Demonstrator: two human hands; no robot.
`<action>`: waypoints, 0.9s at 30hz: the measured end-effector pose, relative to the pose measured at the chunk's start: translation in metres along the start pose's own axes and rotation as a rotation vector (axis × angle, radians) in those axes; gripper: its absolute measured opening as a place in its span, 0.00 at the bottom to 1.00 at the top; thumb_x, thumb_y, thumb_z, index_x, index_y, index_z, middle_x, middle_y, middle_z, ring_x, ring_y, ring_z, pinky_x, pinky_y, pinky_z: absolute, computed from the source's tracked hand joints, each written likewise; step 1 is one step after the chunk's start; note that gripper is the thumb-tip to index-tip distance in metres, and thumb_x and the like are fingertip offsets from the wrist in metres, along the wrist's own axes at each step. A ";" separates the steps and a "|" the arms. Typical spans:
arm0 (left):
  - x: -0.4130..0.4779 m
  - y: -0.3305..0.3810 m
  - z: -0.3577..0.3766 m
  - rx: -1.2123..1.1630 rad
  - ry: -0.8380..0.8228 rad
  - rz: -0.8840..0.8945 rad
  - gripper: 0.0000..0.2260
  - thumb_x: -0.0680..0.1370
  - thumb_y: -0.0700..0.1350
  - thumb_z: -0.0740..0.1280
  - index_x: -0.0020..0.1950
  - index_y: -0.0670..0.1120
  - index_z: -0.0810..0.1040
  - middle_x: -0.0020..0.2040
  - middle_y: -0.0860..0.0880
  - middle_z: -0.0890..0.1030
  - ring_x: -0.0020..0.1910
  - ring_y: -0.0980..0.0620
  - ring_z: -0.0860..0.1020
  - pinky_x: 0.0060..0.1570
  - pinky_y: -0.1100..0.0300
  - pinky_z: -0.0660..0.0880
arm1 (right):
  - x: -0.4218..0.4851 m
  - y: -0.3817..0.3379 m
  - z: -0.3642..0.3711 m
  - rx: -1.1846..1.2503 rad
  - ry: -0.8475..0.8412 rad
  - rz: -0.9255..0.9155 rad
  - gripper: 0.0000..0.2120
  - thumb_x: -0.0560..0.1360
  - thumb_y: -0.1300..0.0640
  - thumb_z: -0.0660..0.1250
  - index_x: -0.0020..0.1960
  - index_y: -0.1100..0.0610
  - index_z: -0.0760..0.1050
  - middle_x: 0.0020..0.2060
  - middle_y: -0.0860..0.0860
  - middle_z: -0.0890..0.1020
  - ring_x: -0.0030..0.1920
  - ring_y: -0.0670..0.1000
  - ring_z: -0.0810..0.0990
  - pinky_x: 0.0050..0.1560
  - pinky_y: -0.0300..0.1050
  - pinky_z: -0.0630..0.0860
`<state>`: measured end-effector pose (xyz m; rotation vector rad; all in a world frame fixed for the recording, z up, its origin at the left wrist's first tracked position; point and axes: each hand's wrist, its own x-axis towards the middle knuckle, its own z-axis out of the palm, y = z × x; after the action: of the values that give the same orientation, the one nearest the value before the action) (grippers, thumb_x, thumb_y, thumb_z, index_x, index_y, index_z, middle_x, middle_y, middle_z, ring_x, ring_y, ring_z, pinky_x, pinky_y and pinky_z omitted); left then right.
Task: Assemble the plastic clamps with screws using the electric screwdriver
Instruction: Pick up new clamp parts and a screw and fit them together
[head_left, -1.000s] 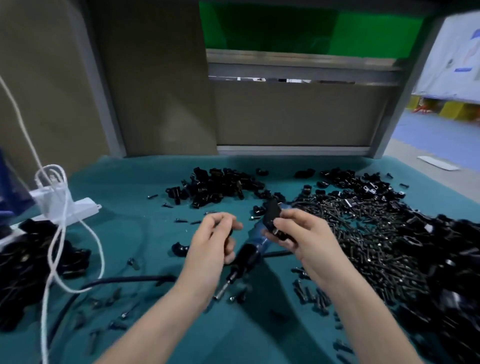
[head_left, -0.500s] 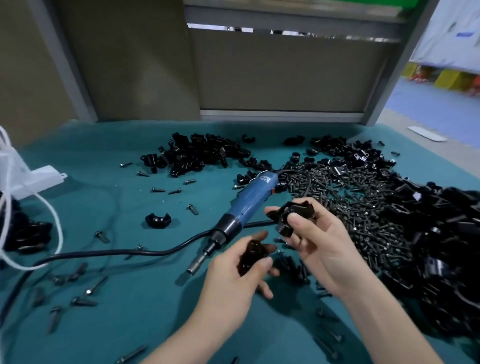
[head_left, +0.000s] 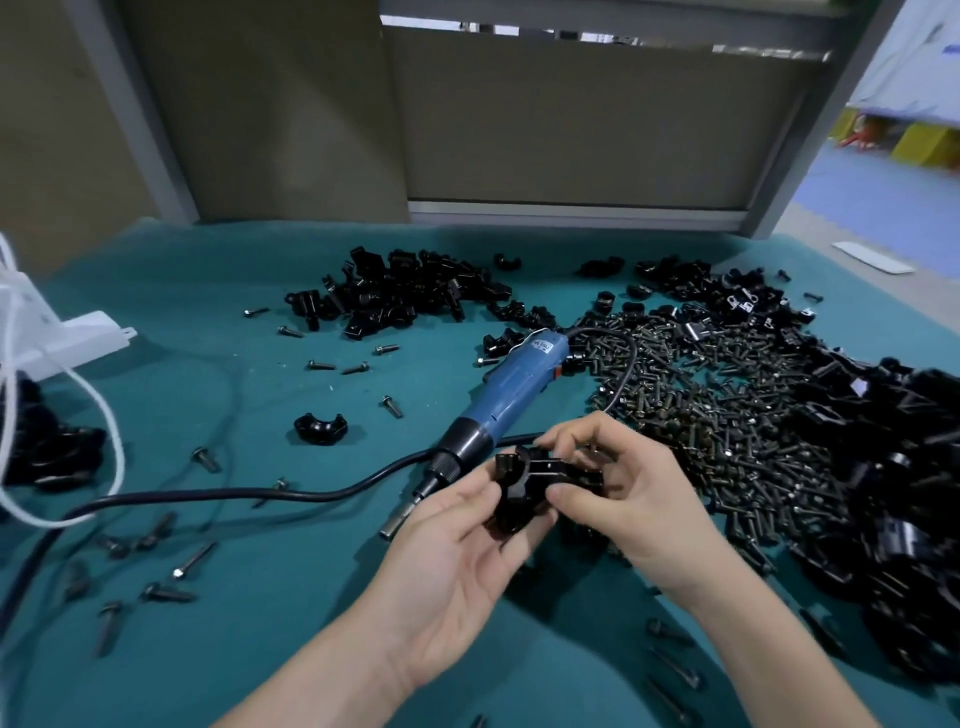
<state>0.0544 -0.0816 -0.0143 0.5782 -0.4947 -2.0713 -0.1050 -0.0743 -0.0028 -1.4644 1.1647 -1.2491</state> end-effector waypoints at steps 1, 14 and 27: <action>0.000 0.000 0.000 -0.019 0.003 -0.007 0.16 0.73 0.36 0.61 0.56 0.34 0.81 0.56 0.37 0.82 0.52 0.44 0.83 0.45 0.57 0.81 | 0.000 -0.001 -0.001 -0.012 0.006 -0.012 0.15 0.69 0.78 0.67 0.42 0.60 0.73 0.45 0.48 0.84 0.47 0.45 0.81 0.49 0.39 0.77; -0.001 -0.001 0.002 0.027 0.064 0.020 0.15 0.73 0.40 0.63 0.55 0.36 0.81 0.54 0.38 0.83 0.46 0.49 0.84 0.40 0.58 0.82 | -0.004 -0.001 0.009 -0.161 -0.003 -0.070 0.08 0.64 0.64 0.67 0.42 0.56 0.73 0.44 0.46 0.82 0.42 0.42 0.78 0.46 0.35 0.73; -0.001 -0.004 -0.001 0.156 0.059 0.119 0.18 0.71 0.40 0.66 0.60 0.39 0.80 0.56 0.40 0.83 0.49 0.52 0.83 0.48 0.63 0.80 | -0.004 -0.005 0.007 -0.162 0.068 -0.169 0.07 0.64 0.55 0.66 0.40 0.50 0.71 0.45 0.49 0.81 0.42 0.47 0.78 0.43 0.37 0.72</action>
<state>0.0527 -0.0792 -0.0175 0.6825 -0.6447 -1.9086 -0.0973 -0.0691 0.0002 -1.6803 1.2310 -1.3536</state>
